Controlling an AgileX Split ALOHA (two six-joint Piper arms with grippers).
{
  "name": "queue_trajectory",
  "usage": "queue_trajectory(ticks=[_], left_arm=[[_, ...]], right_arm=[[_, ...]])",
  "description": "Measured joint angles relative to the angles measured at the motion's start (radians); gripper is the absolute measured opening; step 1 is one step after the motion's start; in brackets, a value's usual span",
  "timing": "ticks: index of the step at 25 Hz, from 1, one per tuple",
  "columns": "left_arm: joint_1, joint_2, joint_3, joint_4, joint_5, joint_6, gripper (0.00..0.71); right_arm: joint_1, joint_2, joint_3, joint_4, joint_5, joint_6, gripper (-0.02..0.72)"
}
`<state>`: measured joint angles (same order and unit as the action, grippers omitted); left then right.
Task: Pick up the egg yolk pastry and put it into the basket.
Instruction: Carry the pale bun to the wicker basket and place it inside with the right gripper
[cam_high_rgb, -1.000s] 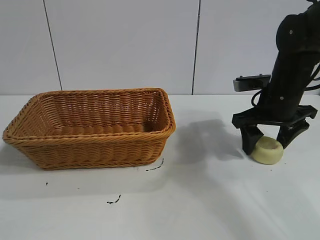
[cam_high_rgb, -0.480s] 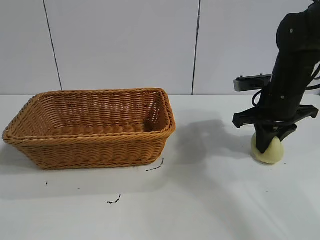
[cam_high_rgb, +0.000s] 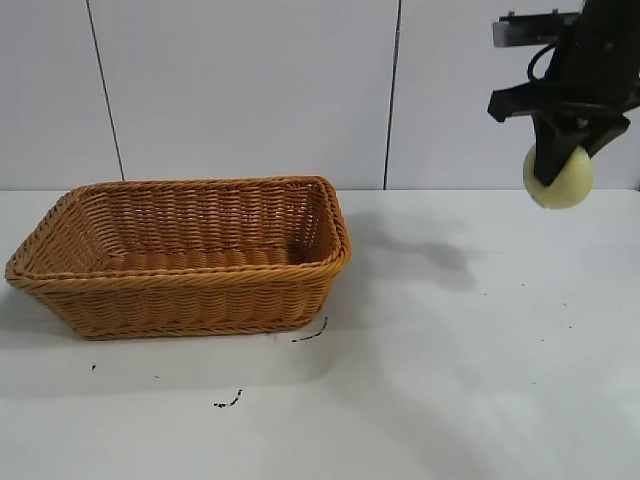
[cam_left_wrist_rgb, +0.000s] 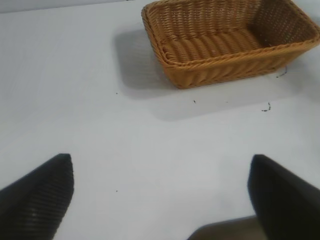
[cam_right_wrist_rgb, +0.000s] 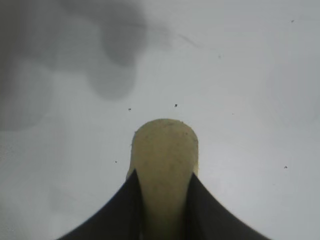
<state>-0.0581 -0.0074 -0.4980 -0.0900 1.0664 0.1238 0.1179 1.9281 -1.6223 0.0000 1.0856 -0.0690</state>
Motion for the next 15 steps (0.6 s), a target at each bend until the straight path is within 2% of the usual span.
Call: queue_trajectory(ticks=[6, 11, 15], left_arm=[[0.0, 0.0, 0.0, 0.0, 0.0, 0.0, 0.695], [0.0, 0.0, 0.0, 0.0, 0.0, 0.0, 0.695], [0.0, 0.0, 0.0, 0.0, 0.0, 0.0, 0.695]], right_arm=[[0.033, 0.0, -0.1, 0.011, 0.041, 0.0, 0.107], [0.154, 0.018, -0.21, 0.007, 0.048, 0.004, 0.107], [0.29, 0.08, -0.323, 0.008, 0.048, 0.015, 0.107]])
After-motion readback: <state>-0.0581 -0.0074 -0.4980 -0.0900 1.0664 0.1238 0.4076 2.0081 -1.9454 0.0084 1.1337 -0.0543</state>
